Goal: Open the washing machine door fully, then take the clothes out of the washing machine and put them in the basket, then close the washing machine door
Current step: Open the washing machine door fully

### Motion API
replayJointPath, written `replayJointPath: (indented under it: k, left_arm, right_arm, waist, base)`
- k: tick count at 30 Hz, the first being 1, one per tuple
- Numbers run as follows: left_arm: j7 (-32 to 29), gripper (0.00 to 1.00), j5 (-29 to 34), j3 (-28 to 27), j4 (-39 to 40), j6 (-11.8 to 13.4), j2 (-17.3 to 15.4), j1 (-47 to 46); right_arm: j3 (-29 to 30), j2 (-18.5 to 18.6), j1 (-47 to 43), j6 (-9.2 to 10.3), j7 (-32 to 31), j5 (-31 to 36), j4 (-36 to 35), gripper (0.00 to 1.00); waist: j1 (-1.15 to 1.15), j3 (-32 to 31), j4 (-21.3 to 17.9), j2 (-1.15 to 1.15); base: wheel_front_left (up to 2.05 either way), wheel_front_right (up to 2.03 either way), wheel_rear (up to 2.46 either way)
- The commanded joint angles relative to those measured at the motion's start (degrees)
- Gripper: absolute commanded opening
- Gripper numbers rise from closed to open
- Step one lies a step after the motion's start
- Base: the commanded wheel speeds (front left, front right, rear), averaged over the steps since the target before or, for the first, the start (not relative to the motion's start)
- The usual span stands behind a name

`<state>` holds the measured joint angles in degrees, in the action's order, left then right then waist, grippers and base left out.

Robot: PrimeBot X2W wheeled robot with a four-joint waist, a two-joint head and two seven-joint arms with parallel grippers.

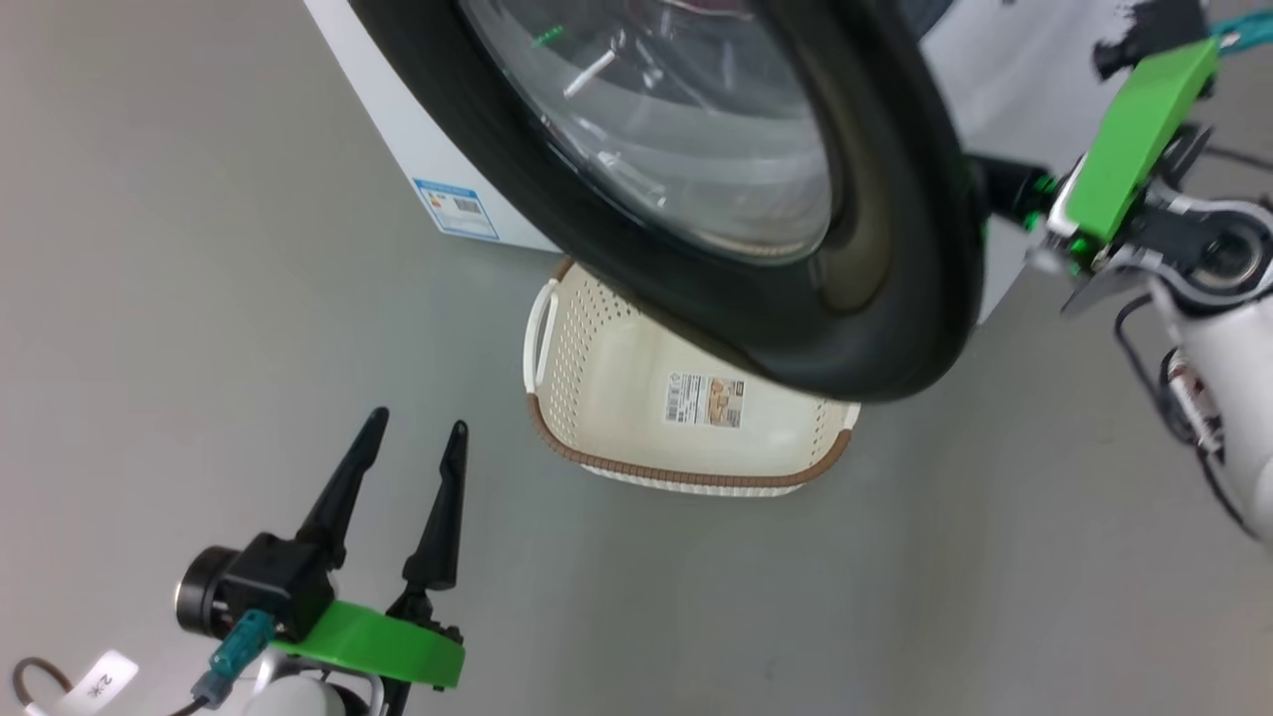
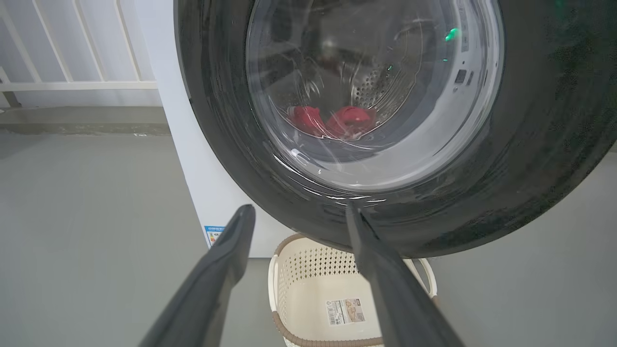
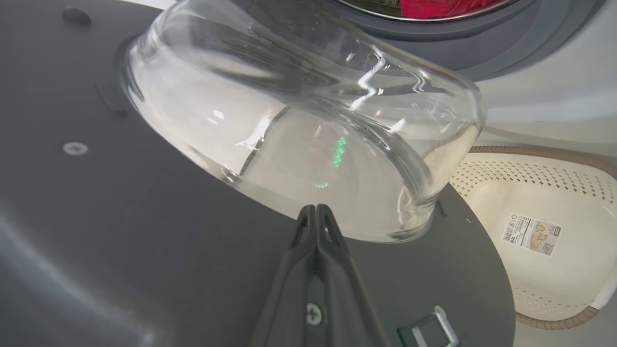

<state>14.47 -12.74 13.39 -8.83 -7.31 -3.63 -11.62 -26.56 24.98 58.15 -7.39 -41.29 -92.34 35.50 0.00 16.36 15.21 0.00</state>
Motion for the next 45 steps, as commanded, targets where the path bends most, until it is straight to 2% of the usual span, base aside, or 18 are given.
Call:
replayJointPath:
  k: [1,9,22,45]
  left_arm:
    - [0.5,1.00,0.5,-2.3,1.1,-0.2,-0.9,0.6]
    - [0.5,1.00,1.1,-3.3,1.1,-0.2,-0.9,3.1]
    - [0.5,1.00,1.8,-4.2,1.2,-0.2,-0.7,5.8]
    - [0.5,1.00,2.0,-6.5,1.3,-0.2,0.0,6.4]
  right_arm:
    - [-0.6,-1.2,-2.4,-0.10,-0.8,-0.5,-2.8,0.00]
    - [-0.5,-2.6,-10.0,-0.10,-1.2,-2.3,-10.5,0.00]
    - [-1.3,-4.8,-18.2,-0.10,-2.9,-2.7,-19.7,0.00]
    - [-5.8,-11.1,-22.2,-0.10,-6.3,0.2,-24.8,0.00]
  waist:
    - [0.00,-1.3,0.0,0.00]
    - [0.00,-4.3,0.9,0.00]
    - [0.00,-7.0,4.6,0.00]
    - [0.00,-6.9,10.1,0.00]
  base:
    - [0.00,0.00,0.00]
    - [0.00,0.00,0.00]
    - [0.00,0.00,0.00]
    - [0.00,0.00,0.00]
